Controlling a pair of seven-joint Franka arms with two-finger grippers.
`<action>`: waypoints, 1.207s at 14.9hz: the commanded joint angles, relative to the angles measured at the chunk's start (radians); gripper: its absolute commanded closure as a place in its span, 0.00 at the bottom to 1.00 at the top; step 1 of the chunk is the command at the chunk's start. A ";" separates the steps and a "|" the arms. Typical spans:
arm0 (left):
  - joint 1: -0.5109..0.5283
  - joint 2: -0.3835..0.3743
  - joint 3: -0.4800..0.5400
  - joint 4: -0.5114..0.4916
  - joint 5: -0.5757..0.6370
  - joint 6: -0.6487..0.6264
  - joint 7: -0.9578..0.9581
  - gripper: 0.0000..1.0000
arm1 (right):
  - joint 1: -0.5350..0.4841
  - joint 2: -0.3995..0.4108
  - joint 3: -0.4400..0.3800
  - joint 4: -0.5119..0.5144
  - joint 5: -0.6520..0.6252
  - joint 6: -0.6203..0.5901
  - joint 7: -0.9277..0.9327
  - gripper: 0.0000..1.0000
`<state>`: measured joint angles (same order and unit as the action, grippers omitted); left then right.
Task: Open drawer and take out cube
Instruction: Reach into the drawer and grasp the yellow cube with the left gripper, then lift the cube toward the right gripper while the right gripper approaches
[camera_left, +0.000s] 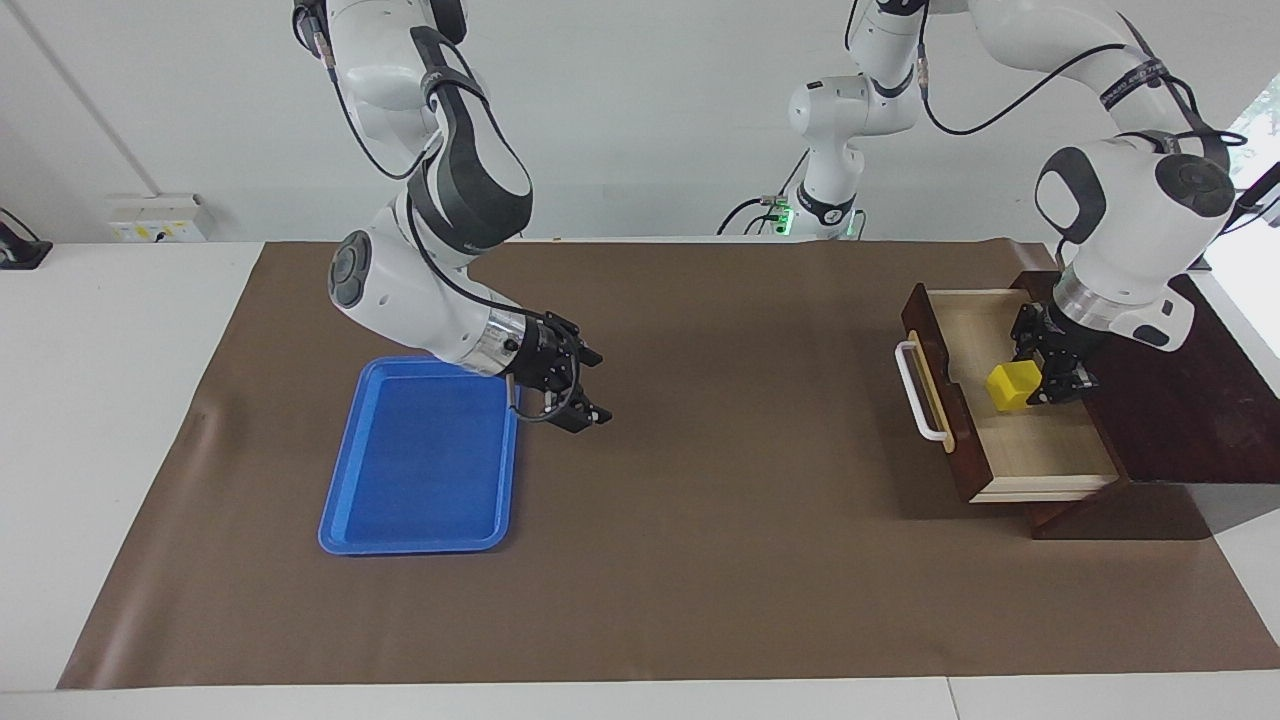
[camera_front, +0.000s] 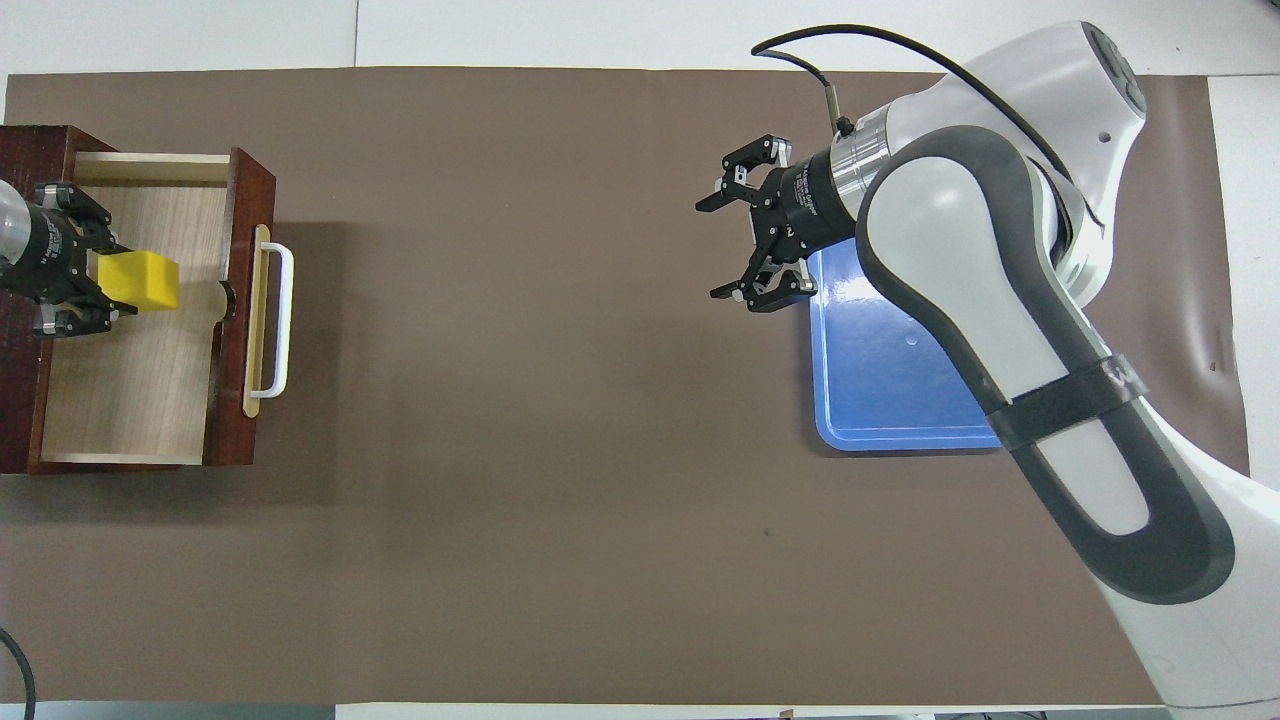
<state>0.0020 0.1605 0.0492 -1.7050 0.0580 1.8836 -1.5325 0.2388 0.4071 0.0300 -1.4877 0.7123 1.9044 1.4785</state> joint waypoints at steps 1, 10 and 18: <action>-0.055 0.025 0.005 0.117 -0.014 -0.127 -0.018 1.00 | -0.015 0.010 0.002 0.027 -0.017 -0.025 0.026 0.08; -0.324 0.028 0.001 0.182 -0.045 -0.185 -0.523 1.00 | 0.000 0.012 -0.001 0.009 -0.024 -0.011 0.025 0.08; -0.545 0.146 0.005 0.307 -0.138 -0.184 -0.704 1.00 | 0.048 0.009 -0.002 -0.005 -0.057 0.008 0.035 0.08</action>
<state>-0.4963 0.2682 0.0353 -1.4582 -0.0469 1.7207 -2.1940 0.2634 0.4154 0.0294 -1.4910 0.6949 1.9035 1.4793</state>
